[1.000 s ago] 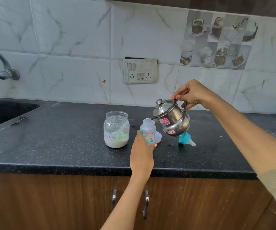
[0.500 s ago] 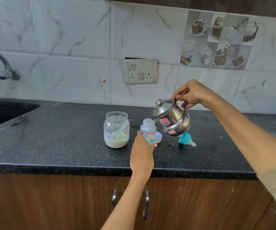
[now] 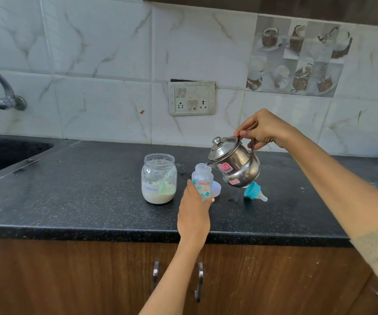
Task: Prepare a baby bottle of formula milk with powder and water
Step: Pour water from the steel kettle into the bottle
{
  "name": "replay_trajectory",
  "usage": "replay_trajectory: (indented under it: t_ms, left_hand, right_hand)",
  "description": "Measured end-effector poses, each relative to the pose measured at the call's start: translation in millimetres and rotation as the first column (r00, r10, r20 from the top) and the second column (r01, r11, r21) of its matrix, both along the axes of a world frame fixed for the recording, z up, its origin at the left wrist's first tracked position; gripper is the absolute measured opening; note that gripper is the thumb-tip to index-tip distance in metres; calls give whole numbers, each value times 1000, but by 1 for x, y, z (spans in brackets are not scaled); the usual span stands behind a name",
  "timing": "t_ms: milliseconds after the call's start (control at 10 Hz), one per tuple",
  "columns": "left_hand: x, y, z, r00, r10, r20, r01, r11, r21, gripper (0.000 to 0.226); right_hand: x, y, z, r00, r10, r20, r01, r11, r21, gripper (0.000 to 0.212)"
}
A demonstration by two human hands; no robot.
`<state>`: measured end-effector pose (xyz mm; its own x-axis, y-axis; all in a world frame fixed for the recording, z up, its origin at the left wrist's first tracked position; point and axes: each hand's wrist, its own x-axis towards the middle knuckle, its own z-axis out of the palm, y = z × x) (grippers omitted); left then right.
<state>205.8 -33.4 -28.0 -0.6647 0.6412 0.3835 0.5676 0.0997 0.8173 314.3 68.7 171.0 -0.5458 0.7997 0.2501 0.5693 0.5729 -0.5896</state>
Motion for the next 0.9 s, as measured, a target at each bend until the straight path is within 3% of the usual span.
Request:
replay_trajectory:
  t_ms: [900]
  left_hand:
    - [2,-2,2,1000,1,6,-1,1000,7,63]
  right_hand:
    - [-1,-3,2,1000,-4,10,4,1000,-13,19]
